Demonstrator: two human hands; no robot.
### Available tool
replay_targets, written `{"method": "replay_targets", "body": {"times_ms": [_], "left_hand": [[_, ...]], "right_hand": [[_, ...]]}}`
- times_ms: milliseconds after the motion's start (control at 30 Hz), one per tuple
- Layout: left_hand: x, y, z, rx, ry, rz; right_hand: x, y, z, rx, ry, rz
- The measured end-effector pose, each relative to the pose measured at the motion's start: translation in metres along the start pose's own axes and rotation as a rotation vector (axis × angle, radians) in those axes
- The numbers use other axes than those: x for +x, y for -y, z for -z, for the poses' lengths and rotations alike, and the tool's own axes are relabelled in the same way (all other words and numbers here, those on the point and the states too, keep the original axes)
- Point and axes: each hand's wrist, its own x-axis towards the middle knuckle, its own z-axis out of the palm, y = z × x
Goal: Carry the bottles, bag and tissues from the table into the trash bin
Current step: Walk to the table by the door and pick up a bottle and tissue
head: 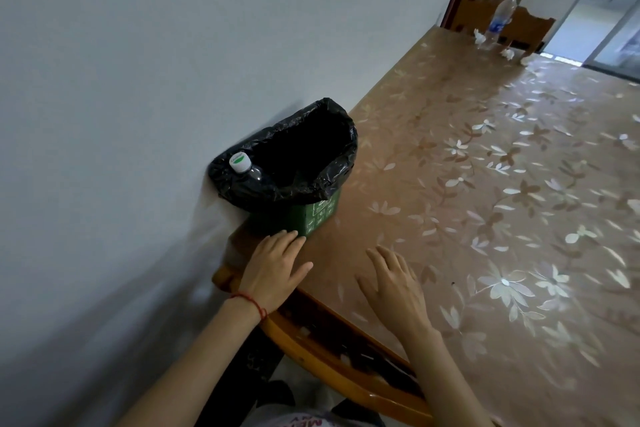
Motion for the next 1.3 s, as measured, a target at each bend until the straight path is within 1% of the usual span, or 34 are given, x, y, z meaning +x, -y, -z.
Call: {"method": "replay_targets", "body": {"times_ms": [100, 333, 433, 567, 700, 767, 900, 1133, 1300], "left_hand": [[0.011, -0.01, -0.005, 0.017, -0.011, -0.056], [0.041, -0.03, -0.011, 0.021, 0.08, -0.25], [0.058, -0.036, -0.016, 0.009, 0.128, -0.354], [0.077, -0.047, -0.024, 0.039, 0.189, -0.508], [0.089, -0.063, -0.031, 0.092, 0.194, -0.674], [0.092, -0.074, -0.034, 0.118, 0.226, -0.754], [0.091, -0.104, -0.04, 0.154, 0.253, -0.916], [0.062, -0.177, -0.057, 0.118, 0.296, -1.161], [0.024, -0.23, -0.076, 0.095, 0.349, -1.307]], "right_hand": [[-0.004, -0.012, 0.002, -0.02, -0.018, -0.046], [-0.021, -0.025, 0.005, -0.02, -0.041, -0.258], [-0.033, -0.027, 0.006, -0.033, -0.069, -0.379], [-0.055, -0.025, 0.009, -0.077, -0.15, -0.546], [-0.084, -0.02, 0.015, -0.131, -0.221, -0.721], [-0.102, -0.019, 0.018, -0.176, -0.25, -0.805], [-0.142, -0.014, 0.026, -0.214, -0.315, -1.008], [-0.225, 0.0, 0.029, -0.136, -0.458, -1.345], [-0.284, 0.012, 0.026, -0.173, -0.505, -1.509]]}}
